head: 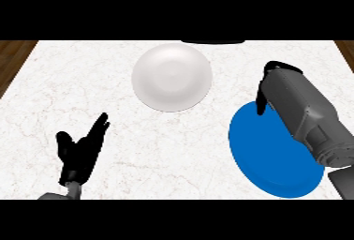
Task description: Pick the cupcake from the plate and place it in the plate
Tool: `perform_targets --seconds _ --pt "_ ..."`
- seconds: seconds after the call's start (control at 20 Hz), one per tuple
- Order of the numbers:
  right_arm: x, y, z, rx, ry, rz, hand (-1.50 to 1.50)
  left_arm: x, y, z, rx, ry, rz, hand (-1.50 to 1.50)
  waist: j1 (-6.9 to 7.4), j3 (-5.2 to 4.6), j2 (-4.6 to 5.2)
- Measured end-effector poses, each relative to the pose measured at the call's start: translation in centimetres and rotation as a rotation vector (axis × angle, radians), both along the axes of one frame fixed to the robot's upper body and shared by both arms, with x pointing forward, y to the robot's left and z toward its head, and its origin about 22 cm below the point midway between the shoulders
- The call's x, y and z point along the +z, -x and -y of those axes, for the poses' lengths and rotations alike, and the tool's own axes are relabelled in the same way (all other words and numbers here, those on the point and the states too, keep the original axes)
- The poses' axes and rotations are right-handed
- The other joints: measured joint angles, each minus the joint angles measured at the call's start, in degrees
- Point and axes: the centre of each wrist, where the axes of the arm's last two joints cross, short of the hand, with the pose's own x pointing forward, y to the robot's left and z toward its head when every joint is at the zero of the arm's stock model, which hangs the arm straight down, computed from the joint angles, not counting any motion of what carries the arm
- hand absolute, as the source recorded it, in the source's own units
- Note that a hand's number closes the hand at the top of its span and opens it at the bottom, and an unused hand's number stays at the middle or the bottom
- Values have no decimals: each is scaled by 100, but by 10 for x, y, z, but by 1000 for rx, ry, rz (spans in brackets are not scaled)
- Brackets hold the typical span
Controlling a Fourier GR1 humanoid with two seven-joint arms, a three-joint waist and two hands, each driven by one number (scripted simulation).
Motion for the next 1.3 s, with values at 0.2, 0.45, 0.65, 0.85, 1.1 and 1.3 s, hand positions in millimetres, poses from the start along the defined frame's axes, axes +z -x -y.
perform_targets --seconds 0.2,0.45,0.65,0.85,1.1,1.3 --pt "-8 3 4 -10 -12 -23 150 1 2 3 4 2 1 0 -7 0 -3" --pt "-25 11 21 29 -18 -107 150 3 -1 2 4 7 -11 0 -20 -2 -2" --pt "-26 12 22 69 -1 -128 150 1 -1 3 4 9 -9 0 -38 -1 -12" --pt "-24 11 18 105 33 -129 150 -1 -2 6 5 11 0 0 -23 4 -9" --pt "3 5 -81 243 -35 123 150 1 -6 12 -24 4 10 0 224 2 4" --pt "62 7 -155 350 -111 446 150 5 -11 27 -98 14 20 0 785 -17 39"
